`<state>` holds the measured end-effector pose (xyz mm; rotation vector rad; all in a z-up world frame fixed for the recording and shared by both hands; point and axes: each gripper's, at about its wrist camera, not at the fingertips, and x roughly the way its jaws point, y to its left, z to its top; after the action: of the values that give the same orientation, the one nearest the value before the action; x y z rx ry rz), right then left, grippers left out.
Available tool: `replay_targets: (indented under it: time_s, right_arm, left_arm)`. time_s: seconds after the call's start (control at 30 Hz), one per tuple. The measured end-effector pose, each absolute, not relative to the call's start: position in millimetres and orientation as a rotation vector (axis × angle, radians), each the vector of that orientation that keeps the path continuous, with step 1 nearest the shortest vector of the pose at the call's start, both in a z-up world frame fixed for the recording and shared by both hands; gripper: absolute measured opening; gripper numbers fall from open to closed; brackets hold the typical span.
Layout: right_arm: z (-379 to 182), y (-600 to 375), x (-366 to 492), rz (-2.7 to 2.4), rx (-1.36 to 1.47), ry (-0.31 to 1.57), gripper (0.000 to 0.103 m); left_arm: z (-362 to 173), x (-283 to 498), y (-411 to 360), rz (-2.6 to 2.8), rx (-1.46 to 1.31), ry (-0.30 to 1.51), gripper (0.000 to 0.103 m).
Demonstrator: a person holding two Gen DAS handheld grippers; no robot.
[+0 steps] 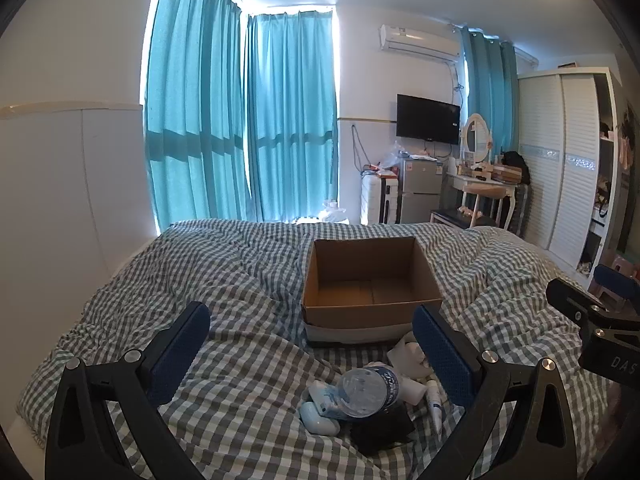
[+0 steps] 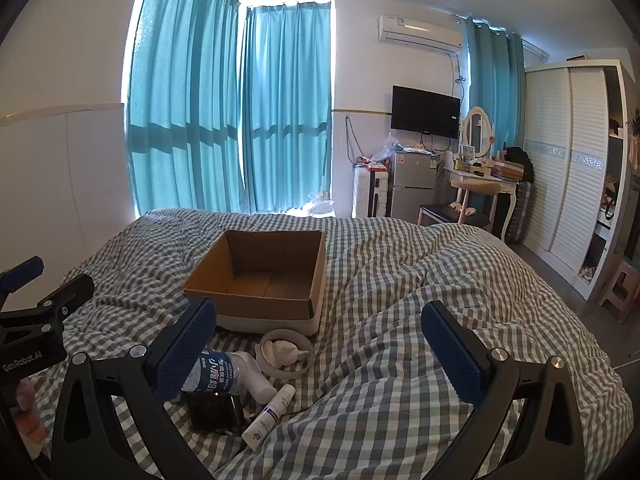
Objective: Organize objects
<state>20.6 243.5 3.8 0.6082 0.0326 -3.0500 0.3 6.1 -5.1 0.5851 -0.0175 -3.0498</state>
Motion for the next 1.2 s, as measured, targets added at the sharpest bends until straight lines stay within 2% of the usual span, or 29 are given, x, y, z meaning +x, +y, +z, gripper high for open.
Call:
replay_targets:
  time_s: [1.2]
  right_arm:
    - [-1.0, 240.7, 24.3, -3.028, 0.624, 0.035, 0.103]
  left_arm:
    - [-12.6, 1.2, 9.0, -3.059, 0.616, -0.021, 0.103]
